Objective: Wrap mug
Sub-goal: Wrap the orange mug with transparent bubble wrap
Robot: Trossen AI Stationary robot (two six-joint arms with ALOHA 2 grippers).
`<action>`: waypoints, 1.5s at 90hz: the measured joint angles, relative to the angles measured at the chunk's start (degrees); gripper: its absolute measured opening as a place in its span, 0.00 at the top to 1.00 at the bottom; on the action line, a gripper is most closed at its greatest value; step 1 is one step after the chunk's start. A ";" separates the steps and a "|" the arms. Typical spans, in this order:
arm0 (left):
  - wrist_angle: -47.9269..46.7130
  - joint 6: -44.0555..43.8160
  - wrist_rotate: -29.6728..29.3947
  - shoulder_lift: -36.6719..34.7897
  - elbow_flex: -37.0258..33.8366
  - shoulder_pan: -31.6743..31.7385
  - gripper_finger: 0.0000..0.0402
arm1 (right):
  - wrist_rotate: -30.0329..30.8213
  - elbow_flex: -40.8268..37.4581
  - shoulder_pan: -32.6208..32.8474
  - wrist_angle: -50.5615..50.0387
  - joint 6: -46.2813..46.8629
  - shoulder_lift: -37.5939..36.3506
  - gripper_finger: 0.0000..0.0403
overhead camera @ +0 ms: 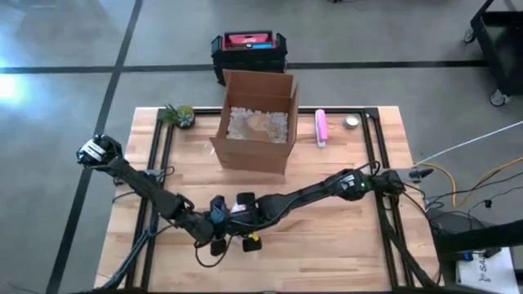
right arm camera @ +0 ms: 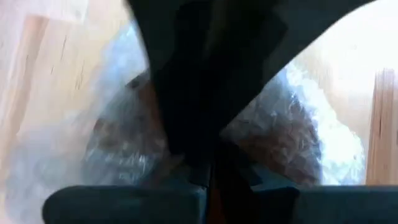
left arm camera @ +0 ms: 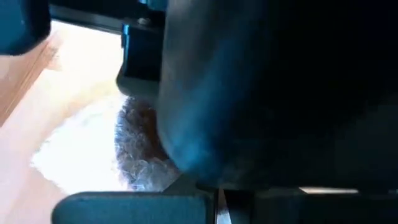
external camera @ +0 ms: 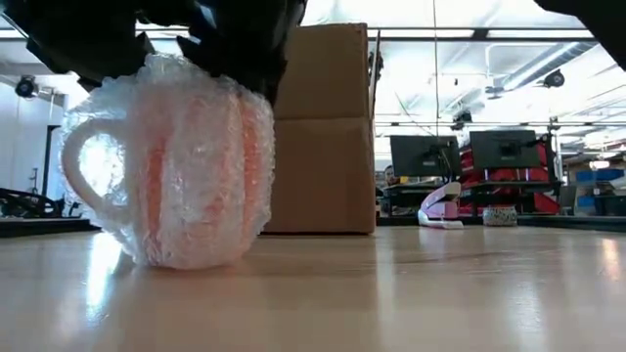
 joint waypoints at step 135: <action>1.17 1.15 -0.35 -1.27 -0.28 0.08 1.00 | -1.08 2.94 4.61 -4.81 0.46 -7.05 0.99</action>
